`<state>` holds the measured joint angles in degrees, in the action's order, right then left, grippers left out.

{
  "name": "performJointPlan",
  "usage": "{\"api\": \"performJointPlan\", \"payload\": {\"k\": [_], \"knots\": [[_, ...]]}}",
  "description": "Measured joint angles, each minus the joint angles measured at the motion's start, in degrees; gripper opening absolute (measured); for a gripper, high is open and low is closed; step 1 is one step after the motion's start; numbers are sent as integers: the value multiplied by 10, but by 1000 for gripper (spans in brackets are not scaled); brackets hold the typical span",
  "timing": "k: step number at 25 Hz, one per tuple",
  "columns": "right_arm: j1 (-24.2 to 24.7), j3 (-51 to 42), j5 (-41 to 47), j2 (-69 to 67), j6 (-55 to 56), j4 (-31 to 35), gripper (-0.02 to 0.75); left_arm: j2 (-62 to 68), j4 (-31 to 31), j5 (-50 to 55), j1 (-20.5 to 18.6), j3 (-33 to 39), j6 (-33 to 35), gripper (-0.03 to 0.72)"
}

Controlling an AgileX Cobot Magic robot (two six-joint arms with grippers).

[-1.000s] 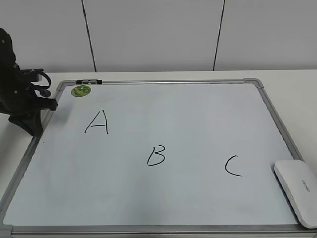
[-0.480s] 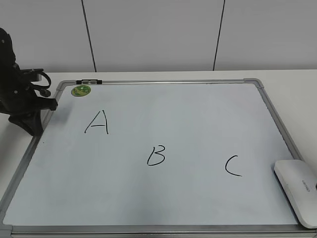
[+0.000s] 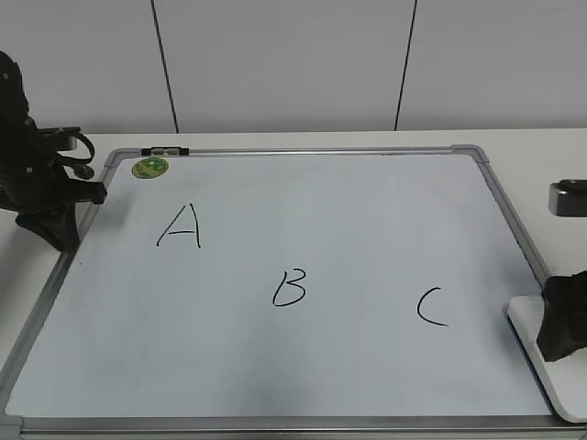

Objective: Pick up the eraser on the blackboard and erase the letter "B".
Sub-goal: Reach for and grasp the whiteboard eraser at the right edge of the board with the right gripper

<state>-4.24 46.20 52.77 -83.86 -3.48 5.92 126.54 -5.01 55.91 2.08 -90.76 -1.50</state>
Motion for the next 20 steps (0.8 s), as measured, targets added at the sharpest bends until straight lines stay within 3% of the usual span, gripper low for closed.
{"api": "performJointPlan", "payload": {"k": [20], "knots": [[0, 29, -82, -130, 30, -29, 668, 0, -3, 0, 0, 0, 0, 41]]}}
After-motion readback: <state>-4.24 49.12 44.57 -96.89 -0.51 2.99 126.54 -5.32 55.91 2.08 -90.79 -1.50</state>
